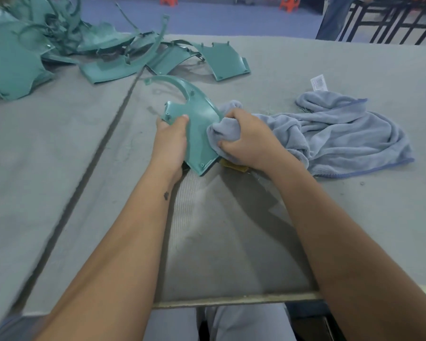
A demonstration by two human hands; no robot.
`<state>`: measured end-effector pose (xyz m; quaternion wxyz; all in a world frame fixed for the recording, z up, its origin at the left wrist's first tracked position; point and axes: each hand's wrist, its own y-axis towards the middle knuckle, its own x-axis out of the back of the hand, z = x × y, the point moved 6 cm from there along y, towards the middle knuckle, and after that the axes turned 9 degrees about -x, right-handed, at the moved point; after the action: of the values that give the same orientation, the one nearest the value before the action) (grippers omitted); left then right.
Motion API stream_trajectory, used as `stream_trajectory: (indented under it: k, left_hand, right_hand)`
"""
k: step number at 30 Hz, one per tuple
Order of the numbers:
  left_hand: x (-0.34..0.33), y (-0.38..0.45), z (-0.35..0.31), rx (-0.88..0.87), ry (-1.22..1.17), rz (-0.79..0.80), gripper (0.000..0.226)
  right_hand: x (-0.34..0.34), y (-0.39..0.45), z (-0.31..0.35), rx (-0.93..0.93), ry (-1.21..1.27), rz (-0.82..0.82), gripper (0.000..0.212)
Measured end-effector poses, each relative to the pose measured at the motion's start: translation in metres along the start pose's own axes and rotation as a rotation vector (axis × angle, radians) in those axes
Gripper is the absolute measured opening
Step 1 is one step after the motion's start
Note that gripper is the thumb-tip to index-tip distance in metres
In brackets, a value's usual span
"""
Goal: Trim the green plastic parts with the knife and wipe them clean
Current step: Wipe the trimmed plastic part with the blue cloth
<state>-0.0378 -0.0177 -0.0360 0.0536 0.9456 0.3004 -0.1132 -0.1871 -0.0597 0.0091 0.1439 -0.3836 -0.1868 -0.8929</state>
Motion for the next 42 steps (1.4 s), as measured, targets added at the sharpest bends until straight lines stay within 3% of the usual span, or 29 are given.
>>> stream_trajectory:
  k: [4, 7, 10, 12, 15, 18, 23, 25, 33, 37, 42]
  left_hand:
    - [0.011, 0.006, -0.001, -0.012, 0.069, -0.021, 0.034]
    - [0.017, 0.010, -0.004, 0.008, 0.079, 0.018, 0.025]
    - [0.015, 0.010, -0.002, 0.071, 0.110, 0.127, 0.027]
    - [0.009, 0.006, -0.002, 0.109, 0.044, 0.182, 0.025]
    - [0.001, 0.000, -0.003, 0.150, -0.150, 0.226, 0.020]
    - [-0.001, -0.005, 0.000, 0.258, -0.326, 0.235, 0.026]
    - [0.001, -0.001, 0.004, 0.330, -0.511, 0.246, 0.075]
    - [0.001, 0.000, 0.005, 0.318, -0.510, 0.261, 0.079]
    - [-0.005, -0.001, 0.006, 0.316, -0.516, 0.265, 0.078]
    - [-0.001, 0.001, 0.010, 0.335, -0.481, 0.234, 0.085]
    - [-0.001, -0.001, 0.009, 0.329, -0.465, 0.267, 0.090]
  right_hand:
    - [0.014, 0.007, -0.008, -0.132, -0.053, -0.101, 0.013]
    - [0.054, 0.012, -0.023, -0.289, 0.079, -0.396, 0.006]
    - [0.076, 0.016, -0.022, -0.301, 0.091, -0.613, 0.006]
    - [0.061, 0.024, -0.001, -0.191, 0.100, -0.513, 0.011]
    - [0.008, 0.031, 0.036, 0.017, -0.022, -0.225, 0.007]
    - [-0.023, 0.034, 0.044, 0.015, -0.242, -0.076, 0.010]
    - [-0.050, 0.007, 0.059, 0.111, -0.086, 0.123, 0.035]
    - [-0.050, 0.003, 0.060, 0.120, -0.057, 0.099, 0.038]
    - [-0.037, 0.050, 0.054, -0.070, -0.254, -0.164, 0.019]
    - [-0.046, 0.049, 0.053, -0.087, -0.287, -0.123, 0.016]
    - [-0.051, 0.021, 0.043, 0.034, -0.110, -0.006, 0.022]
